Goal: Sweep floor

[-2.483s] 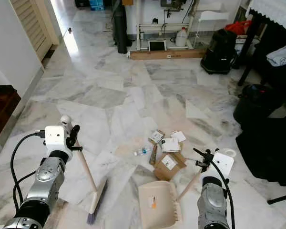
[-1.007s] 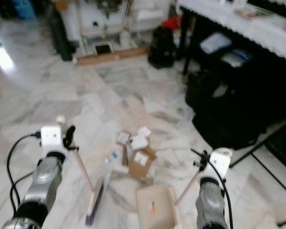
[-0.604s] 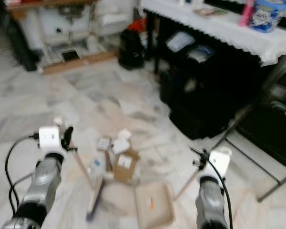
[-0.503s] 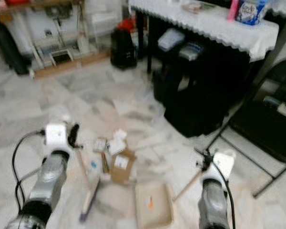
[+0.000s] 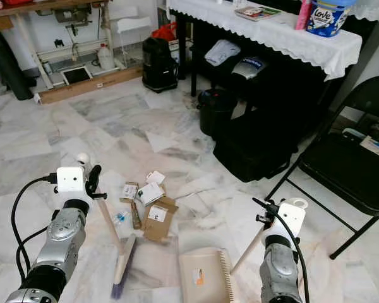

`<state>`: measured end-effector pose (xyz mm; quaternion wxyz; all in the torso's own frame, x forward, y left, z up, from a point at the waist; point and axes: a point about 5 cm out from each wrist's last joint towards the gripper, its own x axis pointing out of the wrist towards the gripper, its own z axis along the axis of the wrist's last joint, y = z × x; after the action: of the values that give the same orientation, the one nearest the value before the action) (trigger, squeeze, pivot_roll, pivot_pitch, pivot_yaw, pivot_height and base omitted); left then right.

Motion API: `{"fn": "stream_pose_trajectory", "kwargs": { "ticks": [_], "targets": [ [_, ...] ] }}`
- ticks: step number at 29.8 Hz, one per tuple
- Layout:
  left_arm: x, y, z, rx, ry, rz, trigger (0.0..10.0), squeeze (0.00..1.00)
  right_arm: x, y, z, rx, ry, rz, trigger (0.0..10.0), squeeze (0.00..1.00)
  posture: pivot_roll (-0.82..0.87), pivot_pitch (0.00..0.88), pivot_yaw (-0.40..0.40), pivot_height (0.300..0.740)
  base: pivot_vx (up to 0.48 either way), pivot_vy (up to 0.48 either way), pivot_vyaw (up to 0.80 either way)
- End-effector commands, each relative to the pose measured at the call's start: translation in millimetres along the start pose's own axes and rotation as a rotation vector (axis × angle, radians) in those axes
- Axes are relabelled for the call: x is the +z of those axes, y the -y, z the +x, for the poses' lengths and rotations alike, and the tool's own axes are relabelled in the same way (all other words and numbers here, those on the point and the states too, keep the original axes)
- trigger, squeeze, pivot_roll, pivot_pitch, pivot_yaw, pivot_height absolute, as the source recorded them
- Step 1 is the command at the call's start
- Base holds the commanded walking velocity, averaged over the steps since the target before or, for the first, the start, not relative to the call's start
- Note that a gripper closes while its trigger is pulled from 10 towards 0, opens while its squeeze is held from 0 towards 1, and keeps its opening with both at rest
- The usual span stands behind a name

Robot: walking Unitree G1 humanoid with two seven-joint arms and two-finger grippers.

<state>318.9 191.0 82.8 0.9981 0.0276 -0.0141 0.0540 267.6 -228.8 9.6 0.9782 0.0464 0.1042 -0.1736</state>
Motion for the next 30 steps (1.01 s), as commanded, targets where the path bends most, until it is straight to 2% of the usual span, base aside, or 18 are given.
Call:
{"fn": "stream_pose_trajectory", "kwargs": {
  "ticks": [1,3,8,10,27,30],
  "targets": [
    [28.7,-4.6,9.3,0.026,0.122,-0.005,10.0,0.00,5.4,-2.0,3.1,0.002,0.020,0.007,10.0,0.00,-0.09,0.000,0.003,0.740,0.000,0.000,0.00],
    [32.3,-5.5,10.4,0.032,0.135,-0.002,10.0,0.00,5.4,-2.0,3.1,0.003,0.019,0.007,10.0,0.00,-0.09,0.000,0.003,0.740,0.000,0.000,0.00],
    [64.6,-6.4,19.7,0.043,0.252,0.011,10.0,0.00,4.9,-1.8,3.5,0.004,0.014,0.007,10.0,0.00,-0.09,0.000,0.000,0.740,0.000,0.000,0.00],
    [69.5,-5.1,21.4,0.037,0.269,0.010,10.0,0.00,4.5,-2.0,3.4,0.004,0.012,0.006,10.0,0.00,-0.09,0.000,0.000,0.740,0.000,0.000,0.00],
    [65.1,-0.3,18.8,0.031,0.246,-0.004,10.0,0.00,2.3,-3.9,2.9,0.003,-0.002,0.018,10.0,0.00,-0.09,0.000,0.000,0.740,0.270,0.000,0.00],
    [65.0,-0.5,19.3,0.031,0.245,-0.004,10.0,0.00,2.6,-3.3,3.0,-0.005,0.001,0.027,10.0,0.00,-0.09,0.000,0.001,0.740,0.326,0.000,-0.78]
  ]
}}
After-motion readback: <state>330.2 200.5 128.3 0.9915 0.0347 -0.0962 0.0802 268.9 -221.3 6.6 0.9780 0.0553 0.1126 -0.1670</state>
